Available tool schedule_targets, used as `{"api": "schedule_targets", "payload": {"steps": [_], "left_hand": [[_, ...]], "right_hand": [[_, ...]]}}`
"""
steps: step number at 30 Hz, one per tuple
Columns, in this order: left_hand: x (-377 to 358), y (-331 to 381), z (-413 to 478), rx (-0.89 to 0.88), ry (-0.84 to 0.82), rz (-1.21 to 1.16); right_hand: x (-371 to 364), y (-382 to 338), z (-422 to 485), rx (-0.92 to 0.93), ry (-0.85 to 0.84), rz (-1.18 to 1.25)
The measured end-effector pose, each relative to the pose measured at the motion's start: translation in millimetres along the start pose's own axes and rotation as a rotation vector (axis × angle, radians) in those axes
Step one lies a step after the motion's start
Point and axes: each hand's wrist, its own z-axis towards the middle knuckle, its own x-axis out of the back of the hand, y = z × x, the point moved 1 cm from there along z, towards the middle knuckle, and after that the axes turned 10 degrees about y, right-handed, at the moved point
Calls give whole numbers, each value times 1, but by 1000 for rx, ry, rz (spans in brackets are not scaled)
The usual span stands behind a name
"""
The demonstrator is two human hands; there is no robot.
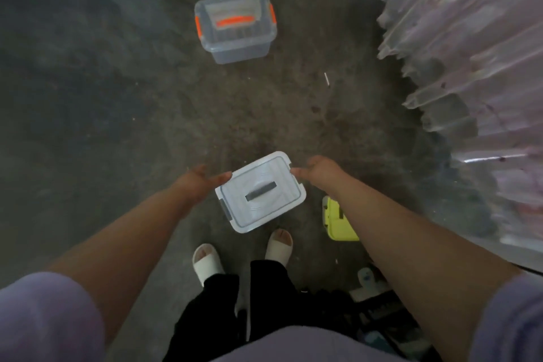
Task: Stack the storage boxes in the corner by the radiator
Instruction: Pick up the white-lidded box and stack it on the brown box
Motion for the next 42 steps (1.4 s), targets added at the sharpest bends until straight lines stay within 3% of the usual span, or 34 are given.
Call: {"api": "schedule_targets", "payload": {"steps": [5, 12, 19, 25, 35, 42], "left_hand": [[-33, -32, 43, 129, -67, -35], [-103, -87, 130, 168, 8, -70], [-175, -168, 220, 307, 43, -77], [-218, -221, 256, 397, 111, -307], [-242, -242, 278, 578, 118, -570], [-206, -234, 254, 527, 226, -560]], "right_hand": [[-29, 19, 56, 29, -23, -35], [-88, 49, 153, 5, -35, -124], [-162, 91, 254, -76, -16, -66], [-196, 114, 304, -114, 24, -101], [-218, 126, 329, -220, 66, 41], [-203, 100, 291, -140, 164, -6]]}}
